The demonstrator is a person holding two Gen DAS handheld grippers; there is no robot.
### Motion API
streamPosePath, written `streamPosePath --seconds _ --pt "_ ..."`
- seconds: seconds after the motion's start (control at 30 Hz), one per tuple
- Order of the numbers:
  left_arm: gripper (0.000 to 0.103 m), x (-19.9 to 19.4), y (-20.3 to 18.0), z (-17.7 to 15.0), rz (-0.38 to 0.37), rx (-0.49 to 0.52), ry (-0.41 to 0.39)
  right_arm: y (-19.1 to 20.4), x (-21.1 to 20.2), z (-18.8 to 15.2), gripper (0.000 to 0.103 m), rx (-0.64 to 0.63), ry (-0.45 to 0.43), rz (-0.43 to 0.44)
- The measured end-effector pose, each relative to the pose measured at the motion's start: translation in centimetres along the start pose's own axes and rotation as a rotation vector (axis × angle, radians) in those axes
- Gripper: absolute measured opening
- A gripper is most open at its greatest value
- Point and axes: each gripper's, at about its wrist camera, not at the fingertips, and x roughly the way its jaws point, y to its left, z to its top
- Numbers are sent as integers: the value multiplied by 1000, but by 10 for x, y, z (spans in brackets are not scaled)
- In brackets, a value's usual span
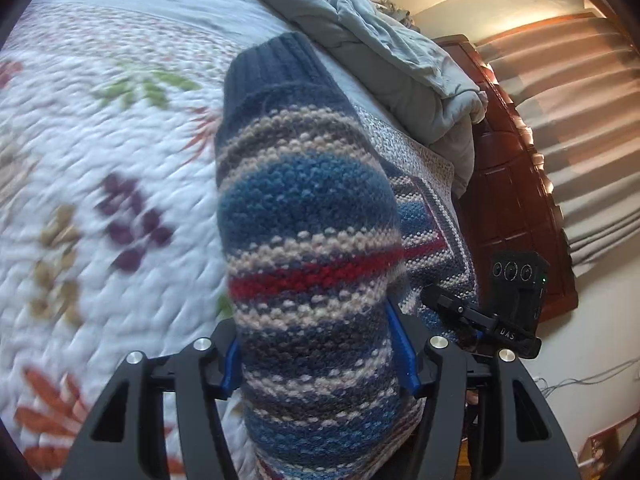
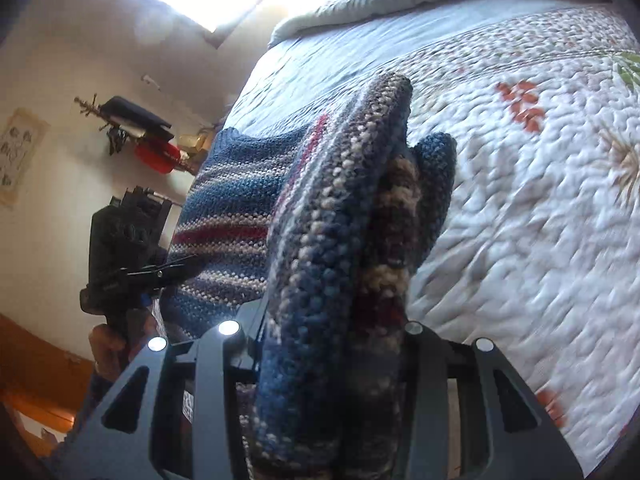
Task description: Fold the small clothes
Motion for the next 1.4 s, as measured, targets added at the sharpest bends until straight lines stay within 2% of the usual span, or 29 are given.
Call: streamPosePath --seconds 0.2,0.37,0.43,0.53,0.67,0.73,0.97,1.2,1.27,1.37,1.4 --pt "59 -69 54 -75 12 -8 -26 64 42 -69 39 -34 43 10" --pt "59 -91 99 -106 31 -38 -20 100 82 -114 39 -51 91 -30" --pt "59 -93 111 -113 26 -41 -18 113 94 -123 39 -78 116 -73" --pt "59 -92 123 -117 -4 -56 -25 127 98 -125 39 -125 102 -121" --pt "59 -90 127 -117 -25 -50 -34 135 100 -127 39 -145 83 -140" --pt "59 -88 129 -117 -25 -52 -32 123 92 -135 39 -154 83 -145" --pt "61 -80 142 -121 -14 -75 -17 111 96 -133 39 -152 117 -110" --pt "72 -75 142 -118 6 -67 -18 99 103 -126 44 -160 148 -87" --pt "78 -76 140 -118 28 -65 -24 98 103 -126 52 -170 152 -78" --pt "78 -85 134 -116 53 -69 -55 97 96 -124 61 -167 150 -41" --pt "78 -94 130 -116 75 -74 -87 94 92 -123 62 -151 148 -21"
